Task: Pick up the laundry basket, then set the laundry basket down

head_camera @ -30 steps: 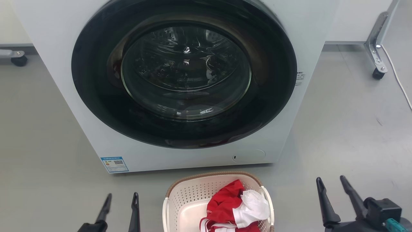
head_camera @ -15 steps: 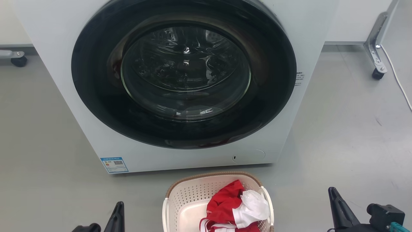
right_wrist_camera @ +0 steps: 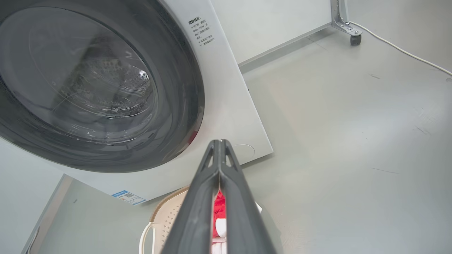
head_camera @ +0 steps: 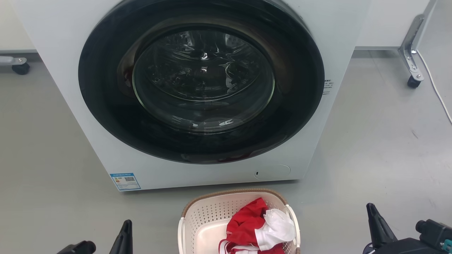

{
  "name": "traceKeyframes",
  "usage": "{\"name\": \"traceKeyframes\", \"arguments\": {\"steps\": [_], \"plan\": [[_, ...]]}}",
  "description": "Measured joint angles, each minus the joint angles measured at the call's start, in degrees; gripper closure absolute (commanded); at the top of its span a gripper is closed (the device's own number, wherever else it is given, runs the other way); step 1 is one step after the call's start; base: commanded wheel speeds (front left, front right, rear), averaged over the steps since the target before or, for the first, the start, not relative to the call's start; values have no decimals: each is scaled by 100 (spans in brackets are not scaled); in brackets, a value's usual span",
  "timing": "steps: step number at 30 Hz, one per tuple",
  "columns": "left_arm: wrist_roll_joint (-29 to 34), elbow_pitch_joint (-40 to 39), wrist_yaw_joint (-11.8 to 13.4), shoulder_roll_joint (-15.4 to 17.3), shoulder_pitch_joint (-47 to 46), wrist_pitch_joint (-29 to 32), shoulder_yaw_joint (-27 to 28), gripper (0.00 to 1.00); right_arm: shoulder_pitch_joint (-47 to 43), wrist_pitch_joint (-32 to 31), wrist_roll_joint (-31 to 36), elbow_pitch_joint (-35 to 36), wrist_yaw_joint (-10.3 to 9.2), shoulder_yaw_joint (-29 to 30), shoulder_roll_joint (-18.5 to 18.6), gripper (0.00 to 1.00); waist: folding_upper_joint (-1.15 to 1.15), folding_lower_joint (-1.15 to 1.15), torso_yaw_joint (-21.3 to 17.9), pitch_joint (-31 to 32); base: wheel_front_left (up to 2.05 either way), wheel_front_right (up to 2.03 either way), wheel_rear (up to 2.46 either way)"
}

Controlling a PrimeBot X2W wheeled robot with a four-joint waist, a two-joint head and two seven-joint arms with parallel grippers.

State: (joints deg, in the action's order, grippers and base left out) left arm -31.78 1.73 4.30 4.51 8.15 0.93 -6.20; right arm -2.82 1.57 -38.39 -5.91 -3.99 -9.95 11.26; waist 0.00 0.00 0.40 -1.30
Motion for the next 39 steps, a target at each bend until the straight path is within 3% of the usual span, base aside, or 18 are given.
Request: {"name": "traceKeyframes", "arguments": {"steps": [39], "plan": [[-3164, 780, -586, -99, -631, 303, 604, 100, 392, -439, -2824, -579, 558, 933, -470, 100, 0, 0, -22, 63, 0, 0, 0]]}}
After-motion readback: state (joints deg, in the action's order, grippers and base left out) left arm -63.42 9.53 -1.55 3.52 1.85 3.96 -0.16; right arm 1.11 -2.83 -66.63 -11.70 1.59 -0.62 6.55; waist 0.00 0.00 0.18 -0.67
